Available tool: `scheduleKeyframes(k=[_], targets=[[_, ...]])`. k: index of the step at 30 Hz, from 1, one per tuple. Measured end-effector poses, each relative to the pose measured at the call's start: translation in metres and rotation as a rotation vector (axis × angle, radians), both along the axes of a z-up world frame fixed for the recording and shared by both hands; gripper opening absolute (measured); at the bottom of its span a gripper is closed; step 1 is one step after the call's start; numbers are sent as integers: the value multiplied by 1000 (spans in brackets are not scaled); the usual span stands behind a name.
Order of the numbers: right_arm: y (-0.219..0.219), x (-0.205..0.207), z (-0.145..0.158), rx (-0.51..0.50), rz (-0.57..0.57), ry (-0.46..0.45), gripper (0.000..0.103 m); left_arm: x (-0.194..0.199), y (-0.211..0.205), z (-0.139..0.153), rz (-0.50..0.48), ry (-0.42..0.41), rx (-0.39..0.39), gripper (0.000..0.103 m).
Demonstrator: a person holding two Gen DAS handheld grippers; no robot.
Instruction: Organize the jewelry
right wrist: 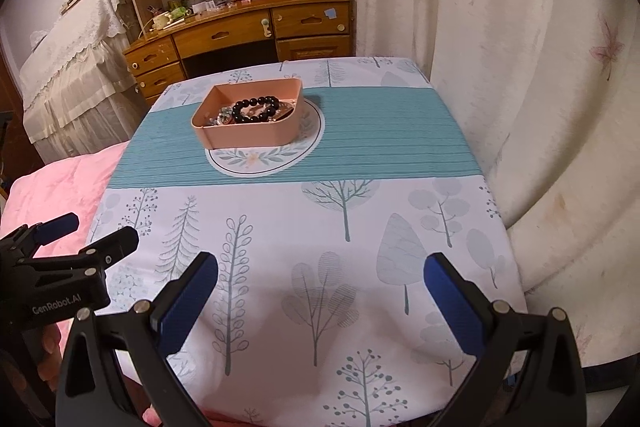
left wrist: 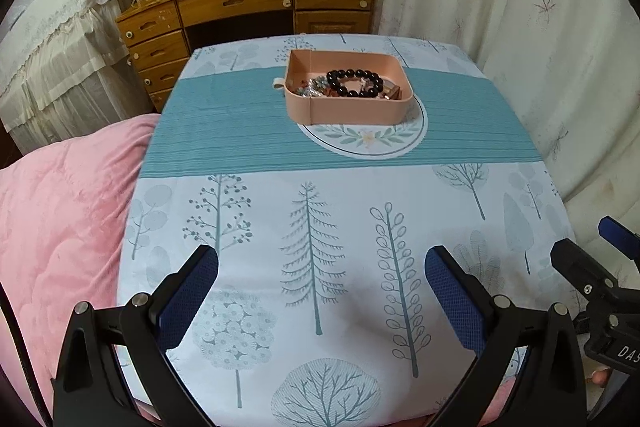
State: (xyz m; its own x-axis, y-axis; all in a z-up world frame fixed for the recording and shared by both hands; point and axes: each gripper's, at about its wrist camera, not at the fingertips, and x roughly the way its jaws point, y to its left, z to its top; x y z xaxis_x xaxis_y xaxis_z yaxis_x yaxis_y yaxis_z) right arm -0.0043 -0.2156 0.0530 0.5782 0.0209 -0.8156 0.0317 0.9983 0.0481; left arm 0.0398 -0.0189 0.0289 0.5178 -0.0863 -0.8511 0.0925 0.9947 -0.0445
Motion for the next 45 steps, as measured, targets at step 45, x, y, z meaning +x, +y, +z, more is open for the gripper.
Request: scheduleKeyframes(k=[45], targets=[[19, 7, 5, 65, 113, -29, 103, -19, 14, 17, 85, -17, 27, 102]])
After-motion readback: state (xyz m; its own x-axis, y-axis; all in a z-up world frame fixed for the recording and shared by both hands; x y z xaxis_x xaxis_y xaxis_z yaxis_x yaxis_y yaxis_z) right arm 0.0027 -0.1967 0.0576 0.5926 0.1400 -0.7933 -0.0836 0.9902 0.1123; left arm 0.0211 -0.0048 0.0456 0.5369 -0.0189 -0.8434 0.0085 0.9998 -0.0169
